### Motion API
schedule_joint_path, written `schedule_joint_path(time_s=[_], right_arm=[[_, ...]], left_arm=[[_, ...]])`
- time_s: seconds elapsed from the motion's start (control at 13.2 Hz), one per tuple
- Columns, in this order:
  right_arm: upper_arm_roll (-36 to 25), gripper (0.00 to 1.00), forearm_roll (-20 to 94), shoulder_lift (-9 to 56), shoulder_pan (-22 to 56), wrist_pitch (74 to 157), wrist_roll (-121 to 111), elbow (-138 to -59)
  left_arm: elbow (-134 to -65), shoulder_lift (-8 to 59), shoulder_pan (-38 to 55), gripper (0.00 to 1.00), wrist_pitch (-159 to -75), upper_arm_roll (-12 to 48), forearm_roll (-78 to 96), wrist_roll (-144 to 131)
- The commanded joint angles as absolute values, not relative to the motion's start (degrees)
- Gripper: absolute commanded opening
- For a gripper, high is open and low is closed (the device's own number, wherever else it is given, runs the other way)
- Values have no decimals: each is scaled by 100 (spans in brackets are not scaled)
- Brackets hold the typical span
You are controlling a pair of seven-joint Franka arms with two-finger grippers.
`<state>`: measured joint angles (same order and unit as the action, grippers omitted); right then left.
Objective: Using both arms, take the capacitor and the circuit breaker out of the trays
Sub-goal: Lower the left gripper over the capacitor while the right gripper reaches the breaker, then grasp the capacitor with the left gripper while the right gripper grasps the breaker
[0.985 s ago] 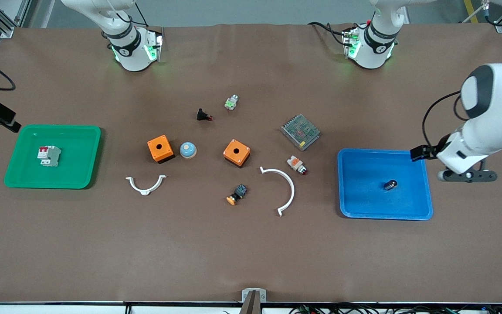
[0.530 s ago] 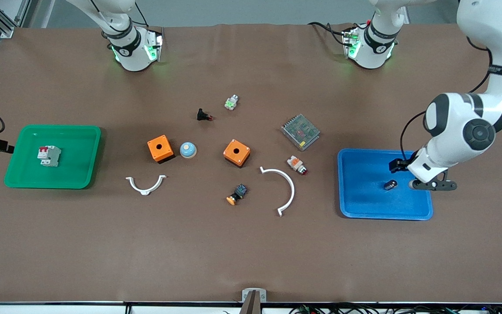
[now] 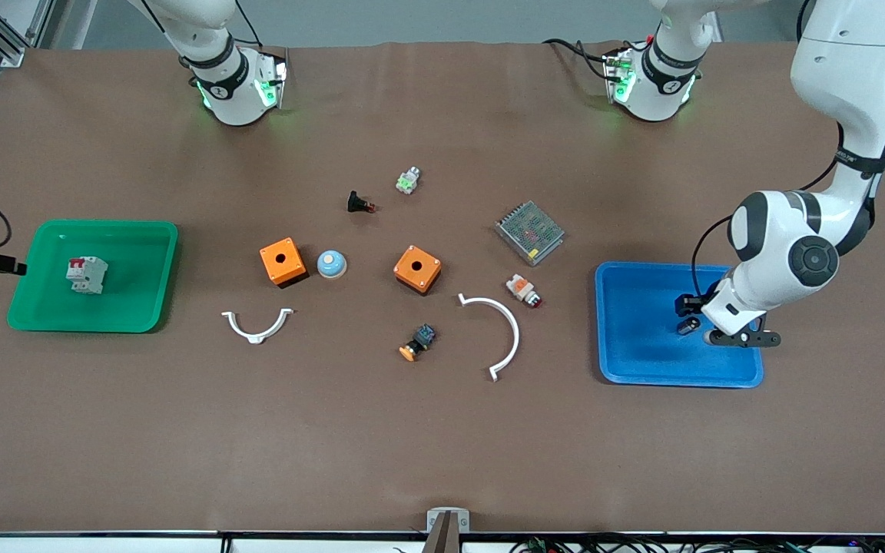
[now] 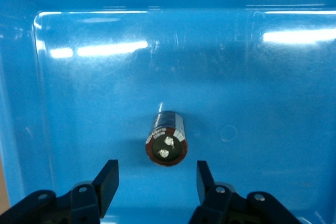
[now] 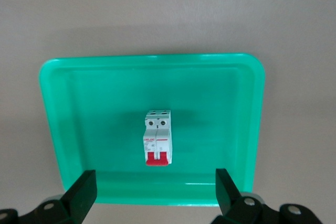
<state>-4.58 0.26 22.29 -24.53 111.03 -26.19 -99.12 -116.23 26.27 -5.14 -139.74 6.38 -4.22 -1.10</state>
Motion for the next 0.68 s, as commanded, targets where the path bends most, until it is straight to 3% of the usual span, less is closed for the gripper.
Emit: schedule_joint_path(time_s=[0.0, 0.38, 0.61], right_arm=[[-360, 100, 0, 1978, -2610, 11862, -2672, -10912], [-360, 100, 0, 2048, -2619, 12848, -2681, -11584], [-369, 100, 0, 2074, -2619, 12973, -2689, -11768]], left_arm=[[-11462, 2759, -536, 60, -14045, 668, -519, -149], [-11285, 2970, -501, 45, -14133, 677, -492, -149], [-11233, 2979, -484, 13, -14124, 668, -492, -149]])
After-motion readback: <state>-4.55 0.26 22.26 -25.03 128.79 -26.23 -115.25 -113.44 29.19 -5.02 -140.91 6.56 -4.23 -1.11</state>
